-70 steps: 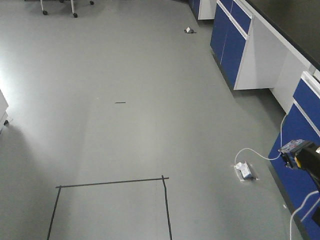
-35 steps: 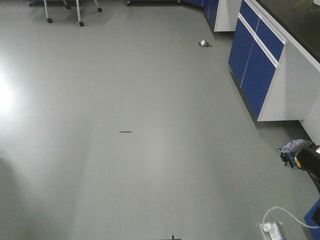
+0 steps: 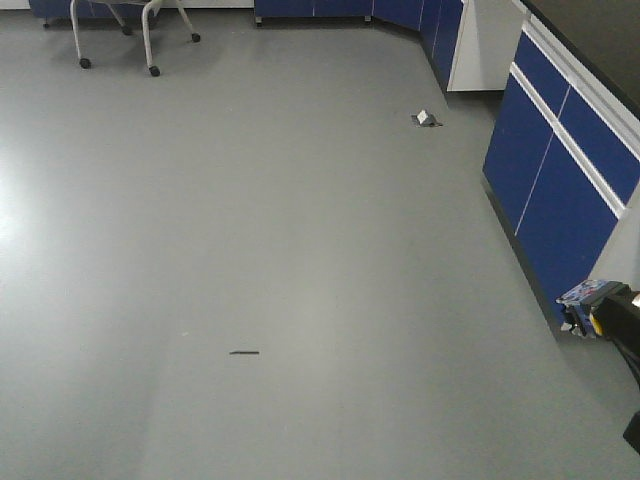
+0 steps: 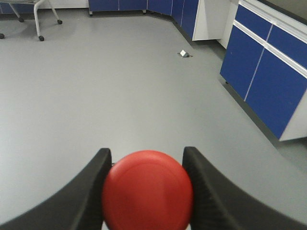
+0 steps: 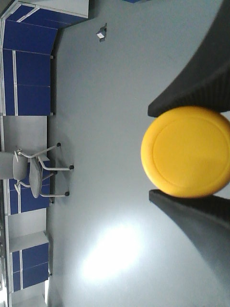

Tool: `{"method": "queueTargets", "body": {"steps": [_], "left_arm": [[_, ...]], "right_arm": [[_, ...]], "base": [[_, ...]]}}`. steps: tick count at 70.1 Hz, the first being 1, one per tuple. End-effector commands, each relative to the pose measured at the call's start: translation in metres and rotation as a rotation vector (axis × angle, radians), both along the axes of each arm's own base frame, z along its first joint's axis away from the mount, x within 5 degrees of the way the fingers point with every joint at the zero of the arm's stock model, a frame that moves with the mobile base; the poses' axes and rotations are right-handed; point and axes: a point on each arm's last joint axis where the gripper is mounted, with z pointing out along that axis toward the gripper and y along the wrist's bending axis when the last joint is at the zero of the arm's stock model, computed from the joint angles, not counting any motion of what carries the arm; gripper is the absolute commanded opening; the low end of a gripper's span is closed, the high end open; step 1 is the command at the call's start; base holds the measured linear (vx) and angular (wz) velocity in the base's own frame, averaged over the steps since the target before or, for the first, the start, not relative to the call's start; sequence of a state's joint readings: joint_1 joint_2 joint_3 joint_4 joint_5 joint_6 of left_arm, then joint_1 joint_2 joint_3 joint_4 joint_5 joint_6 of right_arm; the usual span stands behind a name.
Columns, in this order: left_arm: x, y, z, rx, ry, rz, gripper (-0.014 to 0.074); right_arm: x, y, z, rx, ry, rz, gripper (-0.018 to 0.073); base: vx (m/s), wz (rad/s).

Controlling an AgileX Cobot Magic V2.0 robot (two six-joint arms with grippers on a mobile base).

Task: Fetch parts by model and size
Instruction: 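Drive the base to the bench with the red tray, holding both buttons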

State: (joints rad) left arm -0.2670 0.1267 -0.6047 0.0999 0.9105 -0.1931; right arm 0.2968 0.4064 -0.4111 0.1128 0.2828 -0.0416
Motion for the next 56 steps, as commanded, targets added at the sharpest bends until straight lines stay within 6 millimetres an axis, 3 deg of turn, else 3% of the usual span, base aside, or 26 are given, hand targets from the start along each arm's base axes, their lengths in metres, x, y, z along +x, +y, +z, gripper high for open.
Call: {"method": "queueTargets", "body": {"steps": [1, 56], "left_arm": [[0.003, -0.0014, 0.0127, -0.018, -0.082, -0.011, -0.0006], [0.0035, -0.0015, 0.0125, -0.017, -0.079, -0.011, -0.0006]], "right_arm": [[0.0015, -0.0009, 0.0174, 0.021, -0.108, -0.013, -0.001], [0.0015, -0.0007, 0.0172, 0.021, -0.106, -0.011, -0.001]], "base": [[0.76, -0.03], [0.81, 0.04]]}}
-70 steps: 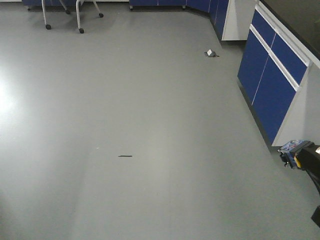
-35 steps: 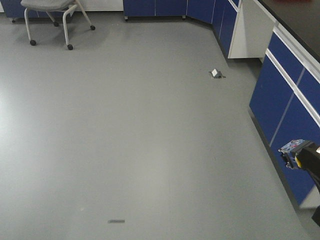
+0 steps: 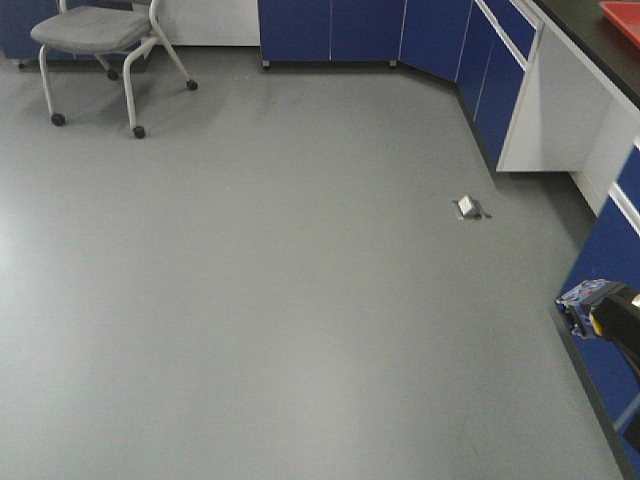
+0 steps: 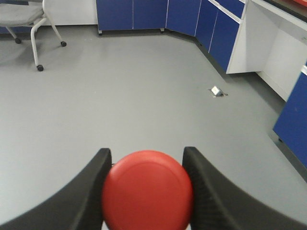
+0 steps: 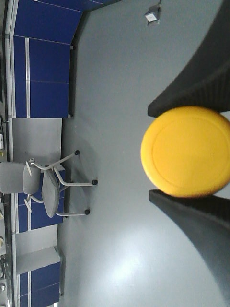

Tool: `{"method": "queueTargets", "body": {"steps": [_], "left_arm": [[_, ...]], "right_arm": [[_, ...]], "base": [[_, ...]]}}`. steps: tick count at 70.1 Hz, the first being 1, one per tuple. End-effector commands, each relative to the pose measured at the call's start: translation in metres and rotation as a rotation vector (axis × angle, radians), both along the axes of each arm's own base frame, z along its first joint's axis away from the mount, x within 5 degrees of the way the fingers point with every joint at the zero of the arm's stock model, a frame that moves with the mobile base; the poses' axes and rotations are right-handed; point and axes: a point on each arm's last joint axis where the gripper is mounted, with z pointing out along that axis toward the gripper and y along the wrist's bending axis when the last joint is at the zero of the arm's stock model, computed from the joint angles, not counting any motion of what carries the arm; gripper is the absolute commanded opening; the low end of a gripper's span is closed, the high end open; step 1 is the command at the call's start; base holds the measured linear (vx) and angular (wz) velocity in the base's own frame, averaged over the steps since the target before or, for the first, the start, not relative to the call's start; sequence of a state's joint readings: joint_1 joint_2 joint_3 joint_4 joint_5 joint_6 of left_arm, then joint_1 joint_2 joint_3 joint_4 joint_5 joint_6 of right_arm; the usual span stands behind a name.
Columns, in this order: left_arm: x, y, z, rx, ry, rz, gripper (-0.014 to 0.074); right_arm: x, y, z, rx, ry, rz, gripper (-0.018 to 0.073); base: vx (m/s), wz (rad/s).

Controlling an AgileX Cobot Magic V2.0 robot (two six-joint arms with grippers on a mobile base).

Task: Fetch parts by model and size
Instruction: 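Drive the base to the bench with the red tray, holding both buttons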

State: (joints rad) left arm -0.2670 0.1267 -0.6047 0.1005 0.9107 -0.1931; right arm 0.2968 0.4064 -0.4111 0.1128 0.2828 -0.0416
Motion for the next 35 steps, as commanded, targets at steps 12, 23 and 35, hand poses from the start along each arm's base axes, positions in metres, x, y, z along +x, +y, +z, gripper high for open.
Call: {"method": "queueTargets", "body": {"steps": [12, 23, 35], "left_arm": [[0.0035, -0.0016, 0.0125, -0.018, -0.079, -0.011, -0.0006], [0.0036, -0.0016, 0.0127, -0.018, -0.08, -0.011, -0.0006], [0.0035, -0.0016, 0.0126, -0.018, -0.079, -0.011, -0.0006]], "right_arm": [[0.0015, -0.0007, 0.0172, 0.021, -0.106, -0.011, -0.001], [0.0015, -0.0007, 0.0172, 0.021, -0.106, -0.011, -0.001], [0.0016, -0.0007, 0.0173, 0.021, -0.107, -0.011, -0.001]], "base": [[0.82, -0.01], [0.82, -0.04], [0.81, -0.01]]}}
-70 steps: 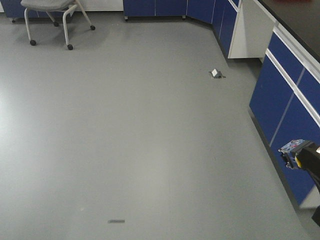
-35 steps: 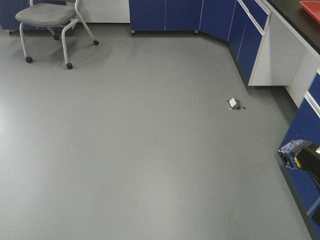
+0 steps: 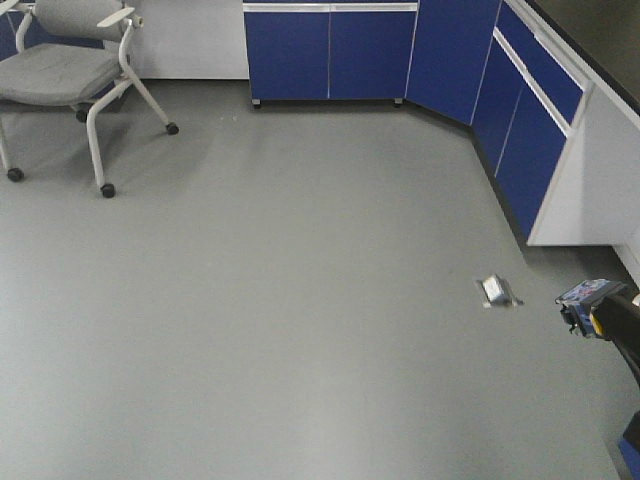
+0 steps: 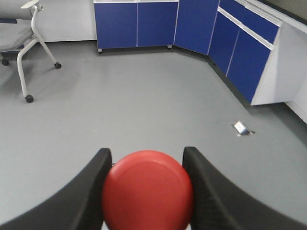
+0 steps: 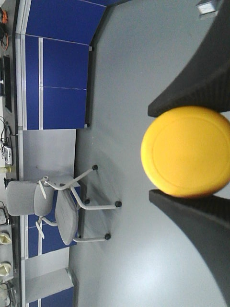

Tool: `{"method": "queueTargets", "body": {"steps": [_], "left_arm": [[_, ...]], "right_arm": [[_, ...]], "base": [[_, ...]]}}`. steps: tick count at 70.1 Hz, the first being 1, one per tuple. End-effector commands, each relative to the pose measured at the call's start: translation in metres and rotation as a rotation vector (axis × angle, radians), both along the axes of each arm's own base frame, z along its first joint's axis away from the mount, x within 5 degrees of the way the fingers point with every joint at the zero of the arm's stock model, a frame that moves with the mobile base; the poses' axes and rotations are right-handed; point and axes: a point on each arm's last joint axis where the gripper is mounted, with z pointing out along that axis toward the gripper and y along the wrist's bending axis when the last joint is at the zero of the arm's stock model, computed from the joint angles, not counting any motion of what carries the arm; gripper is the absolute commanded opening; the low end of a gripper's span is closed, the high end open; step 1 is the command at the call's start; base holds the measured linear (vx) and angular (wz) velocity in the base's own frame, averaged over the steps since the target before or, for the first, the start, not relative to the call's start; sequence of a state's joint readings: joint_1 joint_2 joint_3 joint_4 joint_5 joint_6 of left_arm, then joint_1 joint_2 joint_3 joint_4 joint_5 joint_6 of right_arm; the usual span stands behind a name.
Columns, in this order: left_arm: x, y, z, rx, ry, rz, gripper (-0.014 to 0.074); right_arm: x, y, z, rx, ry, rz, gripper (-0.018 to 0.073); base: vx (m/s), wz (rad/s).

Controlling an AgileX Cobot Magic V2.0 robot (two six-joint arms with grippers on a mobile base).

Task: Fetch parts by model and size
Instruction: 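Drive the base to the bench with the red tray, holding both buttons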

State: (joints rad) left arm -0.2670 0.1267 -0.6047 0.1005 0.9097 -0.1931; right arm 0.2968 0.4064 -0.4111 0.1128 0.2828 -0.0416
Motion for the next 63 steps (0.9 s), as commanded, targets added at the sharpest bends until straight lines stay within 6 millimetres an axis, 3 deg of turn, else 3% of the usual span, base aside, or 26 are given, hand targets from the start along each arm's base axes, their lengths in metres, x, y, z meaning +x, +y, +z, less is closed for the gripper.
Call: {"method": "queueTargets", "body": {"steps": [1, 63], "left_arm": [[0.0035, -0.0015, 0.0125, -0.017, -0.078, -0.011, -0.0006], [0.0035, -0.0016, 0.0125, -0.017, -0.078, -0.011, -0.0006]], "right_arm": [[0.0016, -0.0007, 0.0173, 0.021, -0.107, -0.011, -0.001], [0.0016, -0.0007, 0.0173, 0.021, -0.107, -0.011, -0.001]], "base": [[0.81, 0.01], [0.71, 0.04]]}}
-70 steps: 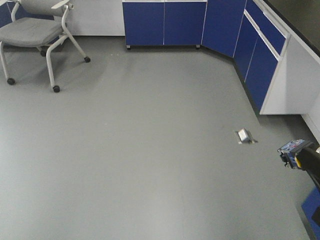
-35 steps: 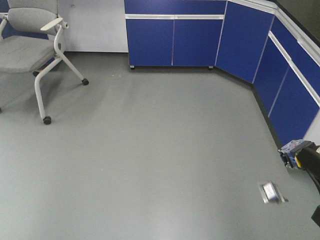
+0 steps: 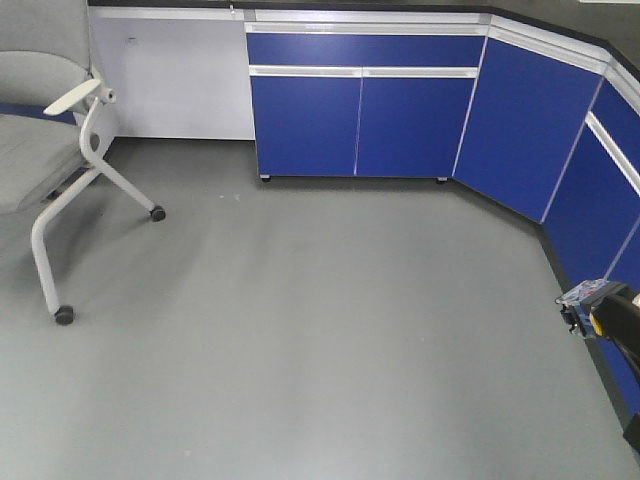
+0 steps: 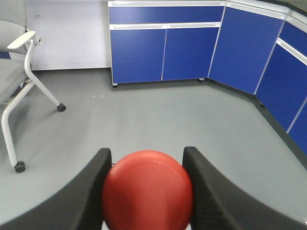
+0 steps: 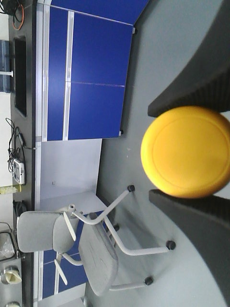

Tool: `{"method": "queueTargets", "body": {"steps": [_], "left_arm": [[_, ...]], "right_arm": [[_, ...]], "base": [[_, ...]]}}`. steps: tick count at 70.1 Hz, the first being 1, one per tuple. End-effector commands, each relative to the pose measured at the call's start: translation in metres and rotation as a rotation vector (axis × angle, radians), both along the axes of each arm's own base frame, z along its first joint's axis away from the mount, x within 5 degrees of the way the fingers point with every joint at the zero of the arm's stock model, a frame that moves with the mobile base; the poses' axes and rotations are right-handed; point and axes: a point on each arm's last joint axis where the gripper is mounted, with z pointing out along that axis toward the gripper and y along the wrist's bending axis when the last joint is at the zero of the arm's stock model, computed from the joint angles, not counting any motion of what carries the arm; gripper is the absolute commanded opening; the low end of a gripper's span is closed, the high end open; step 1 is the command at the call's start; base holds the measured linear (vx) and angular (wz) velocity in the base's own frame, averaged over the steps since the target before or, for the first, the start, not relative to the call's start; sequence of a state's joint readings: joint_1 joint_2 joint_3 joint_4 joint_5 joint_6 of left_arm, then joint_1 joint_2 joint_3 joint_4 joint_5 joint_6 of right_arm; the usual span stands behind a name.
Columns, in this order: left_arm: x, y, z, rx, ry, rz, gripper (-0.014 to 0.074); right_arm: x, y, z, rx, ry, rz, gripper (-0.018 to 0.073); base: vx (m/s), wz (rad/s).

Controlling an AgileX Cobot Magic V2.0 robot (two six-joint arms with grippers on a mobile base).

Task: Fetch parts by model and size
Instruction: 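Drive the base to the bench with the red tray, holding both buttons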

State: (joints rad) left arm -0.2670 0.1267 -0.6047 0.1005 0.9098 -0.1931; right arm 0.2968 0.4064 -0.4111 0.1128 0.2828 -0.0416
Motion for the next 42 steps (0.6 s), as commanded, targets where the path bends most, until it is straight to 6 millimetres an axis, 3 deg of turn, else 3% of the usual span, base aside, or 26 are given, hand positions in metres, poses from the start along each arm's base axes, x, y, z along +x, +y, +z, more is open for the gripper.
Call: {"method": "queueTargets", "body": {"steps": [1, 27, 42], "left_arm": [[0.0035, -0.0016, 0.0125, -0.017, -0.078, -0.011, -0.0006], [0.0035, -0.0016, 0.0126, -0.018, -0.079, -0.011, -0.0006], [0.0035, -0.0016, 0.0125, -0.017, -0.078, -0.011, -0.0006]], "right_arm": [[0.0016, -0.0007, 0.0173, 0.021, -0.107, -0.011, -0.001], [0.002, -0.0006, 0.0171, 0.02, -0.105, -0.011, -0.001], [0.0079, 0.0013, 0.014, 0.011, -0.074, -0.011, -0.001]], "base": [[0.6, 0.02], [0.54, -0.01], [0.42, -0.43]]}}
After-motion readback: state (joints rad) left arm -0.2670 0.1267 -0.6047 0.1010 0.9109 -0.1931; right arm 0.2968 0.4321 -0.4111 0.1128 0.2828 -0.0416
